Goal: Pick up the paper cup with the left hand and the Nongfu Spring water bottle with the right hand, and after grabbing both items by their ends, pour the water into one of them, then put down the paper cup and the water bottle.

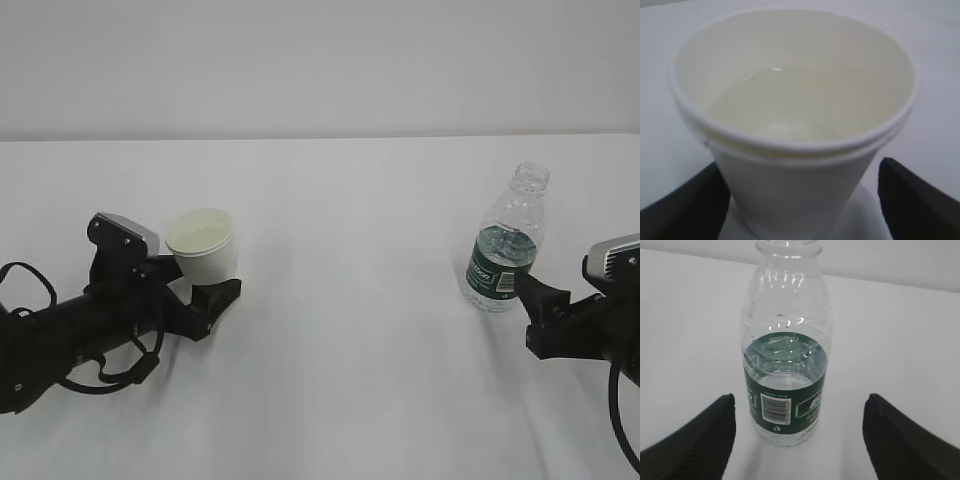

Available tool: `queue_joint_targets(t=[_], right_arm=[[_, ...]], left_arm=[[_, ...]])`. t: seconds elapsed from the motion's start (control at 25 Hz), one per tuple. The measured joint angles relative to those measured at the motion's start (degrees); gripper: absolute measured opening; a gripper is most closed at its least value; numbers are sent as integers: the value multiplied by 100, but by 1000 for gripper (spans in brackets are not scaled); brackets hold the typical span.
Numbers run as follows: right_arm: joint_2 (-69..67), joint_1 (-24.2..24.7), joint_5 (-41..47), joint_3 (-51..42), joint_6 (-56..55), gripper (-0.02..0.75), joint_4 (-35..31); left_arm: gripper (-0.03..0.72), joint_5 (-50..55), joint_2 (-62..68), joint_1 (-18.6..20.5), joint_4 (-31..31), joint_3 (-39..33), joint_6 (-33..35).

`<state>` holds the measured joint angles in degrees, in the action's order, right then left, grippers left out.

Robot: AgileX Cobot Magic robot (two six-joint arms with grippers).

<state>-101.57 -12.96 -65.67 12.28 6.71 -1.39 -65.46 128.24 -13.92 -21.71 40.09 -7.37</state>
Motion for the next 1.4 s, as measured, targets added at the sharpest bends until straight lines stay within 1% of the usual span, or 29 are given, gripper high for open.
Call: queue_joint_targets(t=[0.2, 0.48, 0.68, 0.8, 1.12, 1.4], right_arm=[[0, 0, 0, -144, 0, 593, 0], [241, 0, 0, -463, -11, 593, 13], [870, 0, 0, -629, -11, 593, 22], [1325, 0, 0, -661, -48, 592, 22], [2248, 0, 0, -682, -117, 593, -325], [2858, 0, 185, -682, -117, 589, -546]], left_arm=[[683, -79, -27, 0, 155, -299, 0], [638, -79, -424, 0, 254, -720, 0], [629, -79, -850, 0, 448, -921, -30], [622, -79, -1139, 0, 595, -1044, -295], [599, -68, -1950, 0, 660, -1408, -411], [593, -55, -2911, 0, 713, -1487, -437]])
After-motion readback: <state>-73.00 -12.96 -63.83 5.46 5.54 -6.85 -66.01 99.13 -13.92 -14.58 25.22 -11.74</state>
